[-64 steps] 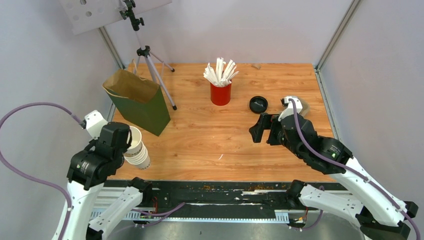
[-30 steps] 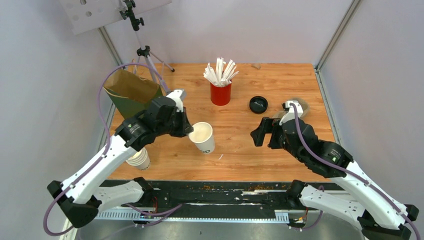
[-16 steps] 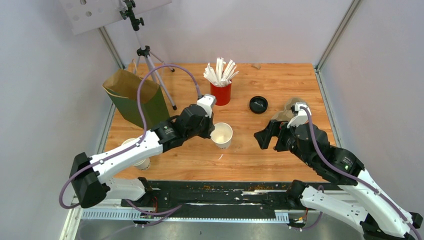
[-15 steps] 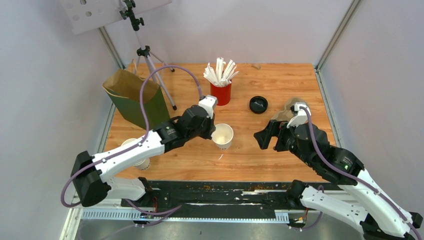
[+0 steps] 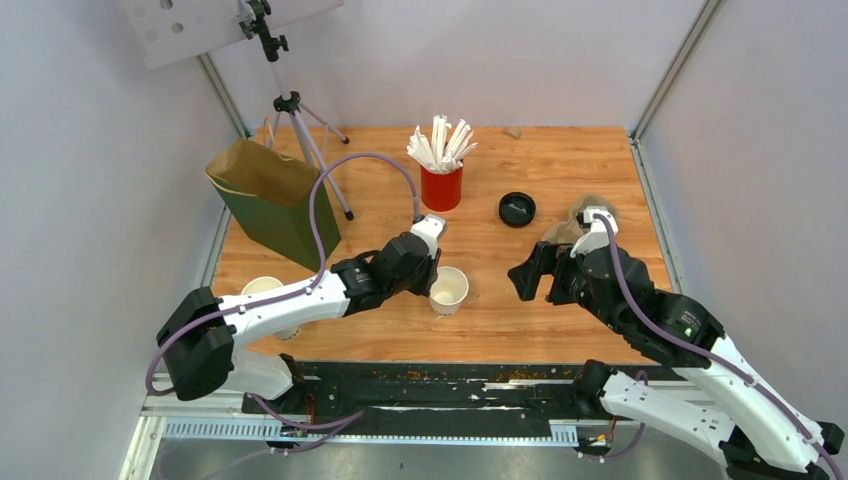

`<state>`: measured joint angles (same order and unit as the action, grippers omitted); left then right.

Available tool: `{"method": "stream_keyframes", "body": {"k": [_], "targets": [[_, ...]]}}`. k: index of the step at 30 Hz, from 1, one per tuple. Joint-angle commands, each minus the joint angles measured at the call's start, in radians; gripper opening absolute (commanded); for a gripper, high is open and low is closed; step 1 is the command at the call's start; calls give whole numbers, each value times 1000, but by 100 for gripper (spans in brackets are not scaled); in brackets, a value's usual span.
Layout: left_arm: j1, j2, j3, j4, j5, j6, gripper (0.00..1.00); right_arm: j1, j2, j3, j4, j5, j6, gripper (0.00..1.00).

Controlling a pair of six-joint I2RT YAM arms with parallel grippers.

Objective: Pack the takeout coffee

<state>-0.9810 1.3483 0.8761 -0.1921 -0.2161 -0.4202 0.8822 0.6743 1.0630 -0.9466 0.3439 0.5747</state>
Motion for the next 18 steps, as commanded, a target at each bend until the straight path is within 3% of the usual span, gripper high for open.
{"method": "stream_keyframes", "body": {"k": [1,4,11,14,18], "targets": [[-5,-41,-15,69,-21,-14,35,4,6,26,-15,25,16,95],[-5,-100,-5,29,-44,-11,56,4,4,16,-6,23,39,94],[-5,-324,100,-142,-104,46,82,4,55,0,16,63,65,94],[-5,-420,148,-233,-120,96,99,3,132,12,20,115,42,94],[-5,-546,165,-333,-128,138,100,-4,275,48,40,190,-31,93]]}}
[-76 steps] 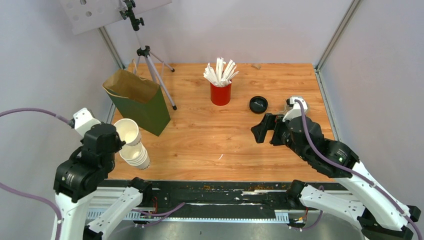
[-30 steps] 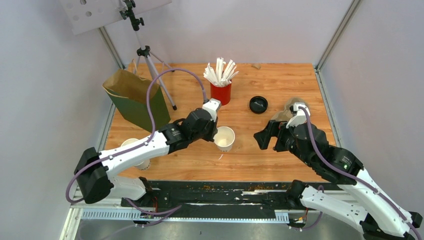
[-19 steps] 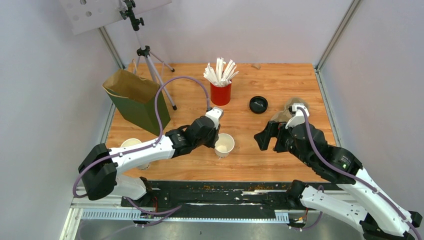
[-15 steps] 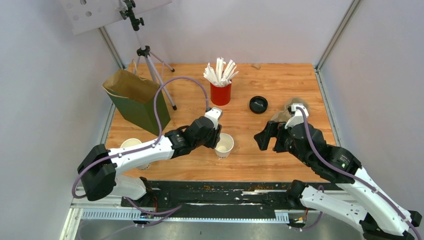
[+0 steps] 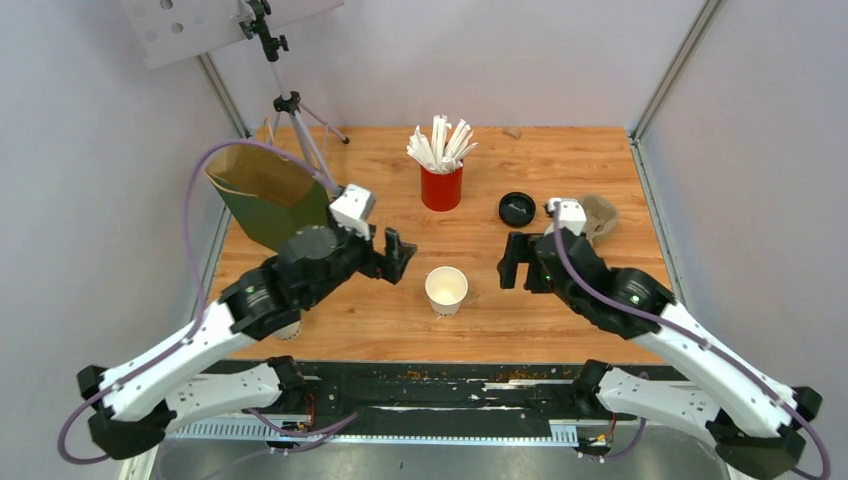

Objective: Pack the takeout coffee

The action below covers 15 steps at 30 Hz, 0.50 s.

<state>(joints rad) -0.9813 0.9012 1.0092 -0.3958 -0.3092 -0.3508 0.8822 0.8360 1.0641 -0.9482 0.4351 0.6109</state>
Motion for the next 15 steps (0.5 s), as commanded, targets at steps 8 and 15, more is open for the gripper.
{"method": "stream_keyframes", "body": {"k": [8,15], "targets": [[-5,-296,-37,-275,-47,105,100,-190,346,68,220,31,-259,71],[-5,-369,-79,-318,-82,172,100,-438,549,115,346,-71,-307,50]]}}
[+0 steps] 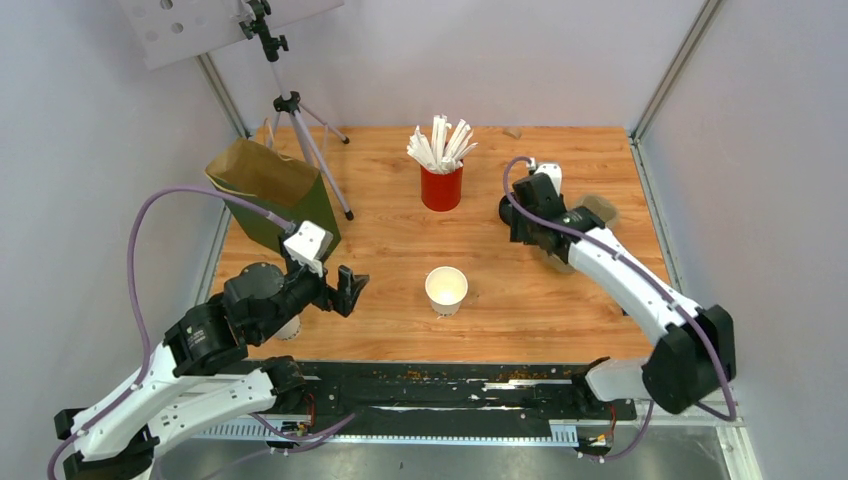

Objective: Pack the takeout coffee

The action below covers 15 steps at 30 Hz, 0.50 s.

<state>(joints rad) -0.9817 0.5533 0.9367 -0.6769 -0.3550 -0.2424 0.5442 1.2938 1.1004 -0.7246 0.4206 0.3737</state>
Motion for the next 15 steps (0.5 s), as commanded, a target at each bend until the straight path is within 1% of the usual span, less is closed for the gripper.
{"method": "stream_keyframes", "body": {"k": [1,4,6,10,15], "targets": [[-5,-32,-16,-44,-49,64,100,-122,132,101,125,-56,-93,45],[-5,-83,-69,-41,-38,82,100,-178,259,170,141,-76,-148,34],[-5,-109,-101,-47,-16,84,100,-213,330,216,137,-91,-169,31],[-5,-165,-127,-28,-30,75,100,-267,446,297,121,-132,-193,30],[-5,-190,-131,-45,-69,71,100,-328,570,386,127,-197,-232,35]]}}
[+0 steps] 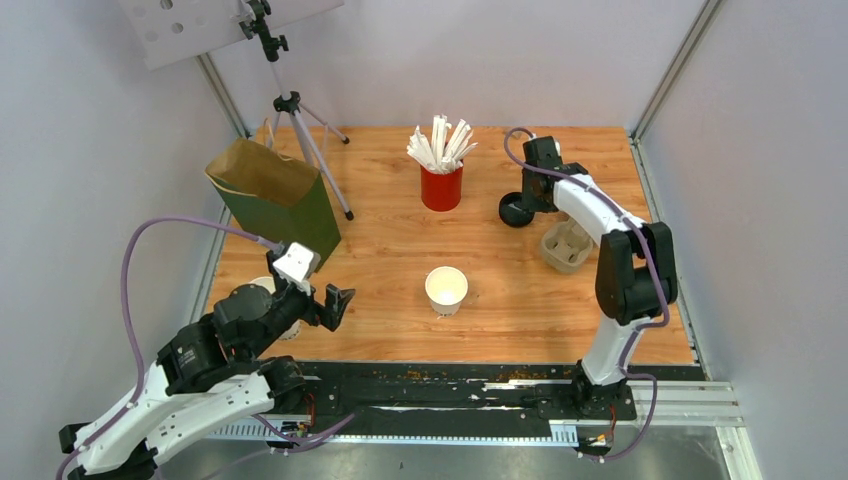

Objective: Pack the takeout coffee

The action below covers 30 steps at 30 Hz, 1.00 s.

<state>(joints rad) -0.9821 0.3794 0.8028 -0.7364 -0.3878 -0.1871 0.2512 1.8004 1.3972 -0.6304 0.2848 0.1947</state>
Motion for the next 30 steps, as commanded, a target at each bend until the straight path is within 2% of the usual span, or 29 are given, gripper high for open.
{"method": "stream_keyframes", "body": {"k": [1,16,21,30], "targets": [[-4,-18,3,12,-45,14,100,-42,85,107,29,-73,-60,36],[-4,-4,4,0,-70,9,100,-94,240,220,-10,-182,-101,33],[-4,2,5,1,-71,9,100,-95,256,244,-10,-185,-111,25],[-4,0,6,0,-73,9,100,-95,287,276,-40,-153,-124,17]]}}
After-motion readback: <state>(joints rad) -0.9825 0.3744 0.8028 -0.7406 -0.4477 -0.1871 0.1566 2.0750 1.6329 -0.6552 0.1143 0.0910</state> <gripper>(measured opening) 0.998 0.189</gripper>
